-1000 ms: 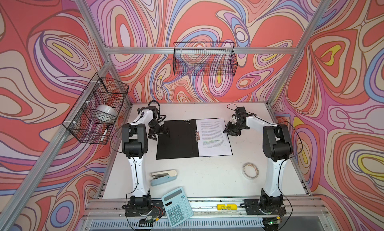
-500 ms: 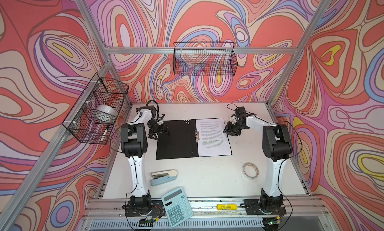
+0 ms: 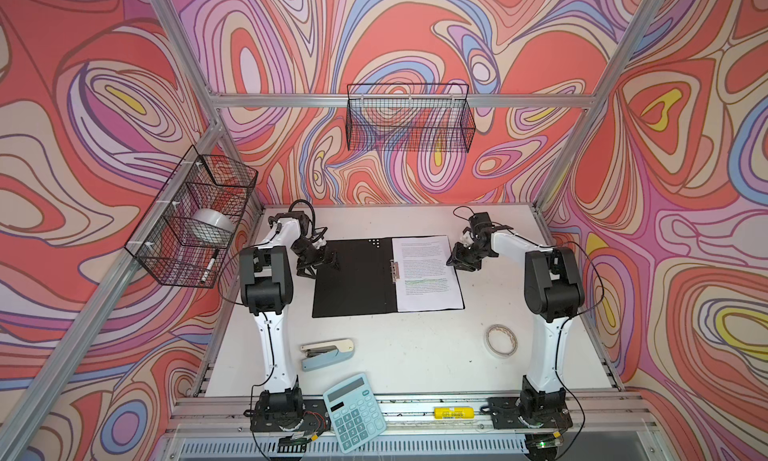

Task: Put the files into the folder
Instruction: 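Lift the black cover with the left gripper while the right gripper holds the sheets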

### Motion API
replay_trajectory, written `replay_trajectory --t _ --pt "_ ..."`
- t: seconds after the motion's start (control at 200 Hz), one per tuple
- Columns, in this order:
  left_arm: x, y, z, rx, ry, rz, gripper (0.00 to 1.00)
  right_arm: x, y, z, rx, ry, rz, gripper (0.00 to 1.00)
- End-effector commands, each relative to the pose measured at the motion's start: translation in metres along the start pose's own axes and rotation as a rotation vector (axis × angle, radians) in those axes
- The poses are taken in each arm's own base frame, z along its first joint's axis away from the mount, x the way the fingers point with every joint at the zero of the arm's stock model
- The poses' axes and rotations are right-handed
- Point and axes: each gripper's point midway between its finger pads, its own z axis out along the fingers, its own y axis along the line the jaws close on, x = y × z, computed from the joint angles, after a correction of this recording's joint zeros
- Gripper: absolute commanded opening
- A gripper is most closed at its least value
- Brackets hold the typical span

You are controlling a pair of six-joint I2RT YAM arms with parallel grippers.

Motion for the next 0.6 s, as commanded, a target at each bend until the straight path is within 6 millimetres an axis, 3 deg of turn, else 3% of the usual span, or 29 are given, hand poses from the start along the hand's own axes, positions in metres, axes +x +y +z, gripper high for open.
replay_trajectory --t 0.0,0.596 --pt "0.005 -0.043 -0.003 0.172 -0.003 0.07 0.98 0.039 -0.015 0.034 0.05 0.142 0.024 0.4" --pt "0.009 -0.06 -0.032 0.229 -0.045 0.097 0.97 0.041 -0.016 0.036 0.049 0.153 0.025 0.4"
